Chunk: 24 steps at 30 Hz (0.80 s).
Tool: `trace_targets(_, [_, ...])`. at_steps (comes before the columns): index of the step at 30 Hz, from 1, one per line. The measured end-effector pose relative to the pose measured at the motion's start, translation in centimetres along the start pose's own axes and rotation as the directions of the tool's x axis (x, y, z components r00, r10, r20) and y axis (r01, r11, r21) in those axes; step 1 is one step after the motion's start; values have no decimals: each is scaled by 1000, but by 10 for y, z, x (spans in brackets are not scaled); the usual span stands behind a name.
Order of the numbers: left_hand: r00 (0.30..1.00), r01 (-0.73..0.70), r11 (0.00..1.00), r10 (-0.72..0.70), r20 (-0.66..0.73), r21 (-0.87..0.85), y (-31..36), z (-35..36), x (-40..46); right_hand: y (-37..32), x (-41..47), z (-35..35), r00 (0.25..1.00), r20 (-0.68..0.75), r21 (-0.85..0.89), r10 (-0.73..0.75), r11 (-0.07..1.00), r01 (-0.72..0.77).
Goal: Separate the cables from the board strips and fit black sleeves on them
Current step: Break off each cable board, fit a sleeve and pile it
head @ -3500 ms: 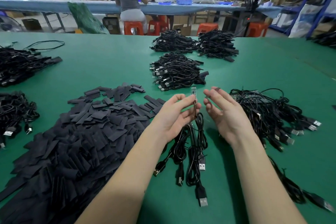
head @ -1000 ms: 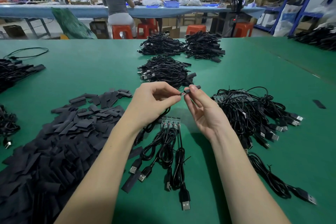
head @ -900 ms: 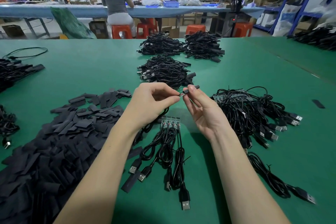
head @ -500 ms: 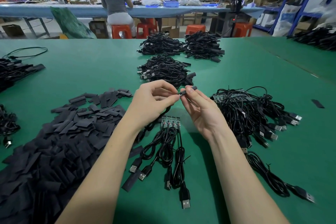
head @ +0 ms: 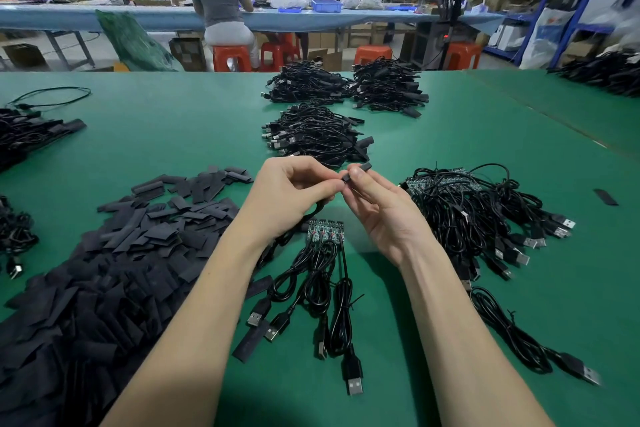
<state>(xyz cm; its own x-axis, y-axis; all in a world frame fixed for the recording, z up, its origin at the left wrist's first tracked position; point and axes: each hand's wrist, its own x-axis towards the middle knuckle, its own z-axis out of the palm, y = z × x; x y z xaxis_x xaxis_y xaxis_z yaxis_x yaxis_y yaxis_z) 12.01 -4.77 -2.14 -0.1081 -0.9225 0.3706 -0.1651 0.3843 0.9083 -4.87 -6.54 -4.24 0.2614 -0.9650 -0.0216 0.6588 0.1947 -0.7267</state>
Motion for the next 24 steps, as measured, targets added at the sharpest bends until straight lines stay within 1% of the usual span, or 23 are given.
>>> trace_targets(2, [999,18,999,-18,-26,-29,-1,2,0,1,0,2,1000,-5,-25,-23,999,23])
trace_targets(5, [997,57,996,-61,-52,-73,-3,6,1,4,1,6,990,-52,-109,-134,986,127])
trace_targets(7, [995,91,994,-93,-32,-60,-3,7,1,6,1,7,974,-70,-165,-214,966,200])
trace_targets(9, [994,101,993,-103,-37,-53,-4,7,1,7,1,7,963,-82,-185,-256,954,238])
trace_targets(16, [988,103,983,-119,-100,-149,-5,16,0,7,0,8,951,-109,-169,-288,948,268])
trace_targets(19, [983,100,985,-120,-137,-143,-8,18,1,9,0,10,950,-113,-177,-293,946,271])
trace_targets(24, [983,84,981,-111,-149,-176,-9,18,1,17,2,12,942,-134,-162,-309,944,287])
